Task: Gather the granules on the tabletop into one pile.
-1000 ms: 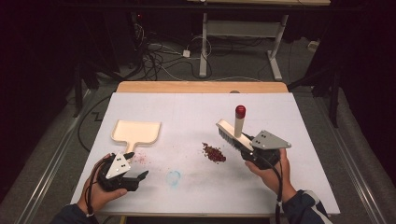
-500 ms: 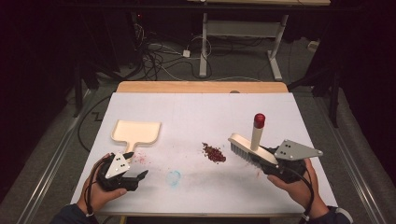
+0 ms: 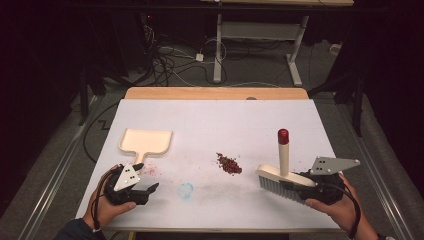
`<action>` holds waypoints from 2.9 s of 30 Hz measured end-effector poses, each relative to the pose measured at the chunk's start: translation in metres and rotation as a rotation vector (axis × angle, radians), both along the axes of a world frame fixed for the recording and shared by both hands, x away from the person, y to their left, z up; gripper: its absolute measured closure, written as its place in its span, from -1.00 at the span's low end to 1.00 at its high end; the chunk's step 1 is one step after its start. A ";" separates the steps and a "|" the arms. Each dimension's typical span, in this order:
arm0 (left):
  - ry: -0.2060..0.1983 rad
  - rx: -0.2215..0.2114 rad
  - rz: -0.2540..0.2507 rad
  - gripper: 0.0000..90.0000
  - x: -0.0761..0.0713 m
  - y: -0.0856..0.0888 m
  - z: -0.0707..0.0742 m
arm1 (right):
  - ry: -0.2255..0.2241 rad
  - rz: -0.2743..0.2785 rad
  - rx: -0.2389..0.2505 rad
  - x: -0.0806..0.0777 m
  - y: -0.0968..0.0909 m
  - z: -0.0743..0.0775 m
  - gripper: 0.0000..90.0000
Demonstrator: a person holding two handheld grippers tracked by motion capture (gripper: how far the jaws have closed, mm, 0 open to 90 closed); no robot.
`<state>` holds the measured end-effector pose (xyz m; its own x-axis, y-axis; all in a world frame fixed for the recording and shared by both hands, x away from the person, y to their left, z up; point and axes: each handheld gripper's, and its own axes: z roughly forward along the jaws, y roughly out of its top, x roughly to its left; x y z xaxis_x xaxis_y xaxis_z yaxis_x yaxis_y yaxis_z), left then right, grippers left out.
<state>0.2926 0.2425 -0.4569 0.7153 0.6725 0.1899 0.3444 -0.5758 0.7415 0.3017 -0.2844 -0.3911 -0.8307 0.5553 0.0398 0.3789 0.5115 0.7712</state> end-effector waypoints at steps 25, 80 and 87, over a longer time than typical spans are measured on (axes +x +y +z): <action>0.041 0.020 -0.023 -0.56 0.004 -0.005 -0.007 | 0.085 -0.068 -0.182 0.140 -0.027 -0.041 0.14; -0.005 0.033 -0.014 -0.55 0.000 -0.005 -0.003 | -0.382 -0.398 0.103 0.073 0.014 0.018 -0.29; -0.008 0.033 -0.013 -0.55 -0.001 -0.005 -0.003 | -0.422 -0.413 0.089 0.055 0.018 0.018 -0.38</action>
<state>0.2917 0.2375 -0.4595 0.7224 0.6563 0.2178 0.3304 -0.6042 0.7251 0.3569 -0.2666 -0.3729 -0.5012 0.8452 -0.1856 0.1846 0.3140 0.9313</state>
